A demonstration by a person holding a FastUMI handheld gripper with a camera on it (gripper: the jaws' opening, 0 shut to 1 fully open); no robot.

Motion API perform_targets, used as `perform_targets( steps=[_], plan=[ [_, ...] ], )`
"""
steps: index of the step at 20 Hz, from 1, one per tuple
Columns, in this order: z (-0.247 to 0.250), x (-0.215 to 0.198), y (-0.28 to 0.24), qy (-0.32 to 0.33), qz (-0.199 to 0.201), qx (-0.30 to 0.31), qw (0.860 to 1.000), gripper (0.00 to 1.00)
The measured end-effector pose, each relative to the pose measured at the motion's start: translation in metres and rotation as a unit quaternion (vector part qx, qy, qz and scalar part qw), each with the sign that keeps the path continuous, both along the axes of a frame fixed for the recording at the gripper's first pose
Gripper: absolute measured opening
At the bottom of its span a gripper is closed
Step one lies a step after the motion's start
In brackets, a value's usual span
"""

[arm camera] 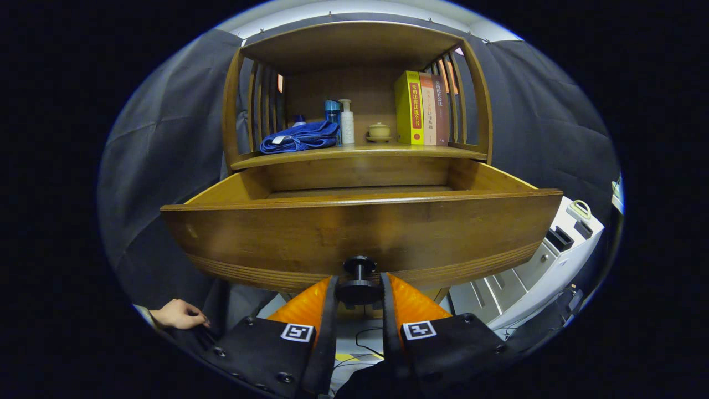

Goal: Pull open the drawer, take out the items inside it, and place them on the countertop above the cabinet.

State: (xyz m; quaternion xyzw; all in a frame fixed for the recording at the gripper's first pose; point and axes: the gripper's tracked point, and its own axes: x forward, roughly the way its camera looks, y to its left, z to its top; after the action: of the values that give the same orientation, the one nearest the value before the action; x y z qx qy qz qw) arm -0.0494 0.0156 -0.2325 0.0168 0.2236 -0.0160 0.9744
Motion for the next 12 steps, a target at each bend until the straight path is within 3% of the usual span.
perform_targets(
  steps=[8,12],
  plan=[
    [-0.0018,0.0002,-0.0022,-0.005,-0.008,0.03,1.0,0.57],
    [0.006,0.0019,-0.0022,-0.016,-0.003,0.022,1.0,0.82]
  ],
)
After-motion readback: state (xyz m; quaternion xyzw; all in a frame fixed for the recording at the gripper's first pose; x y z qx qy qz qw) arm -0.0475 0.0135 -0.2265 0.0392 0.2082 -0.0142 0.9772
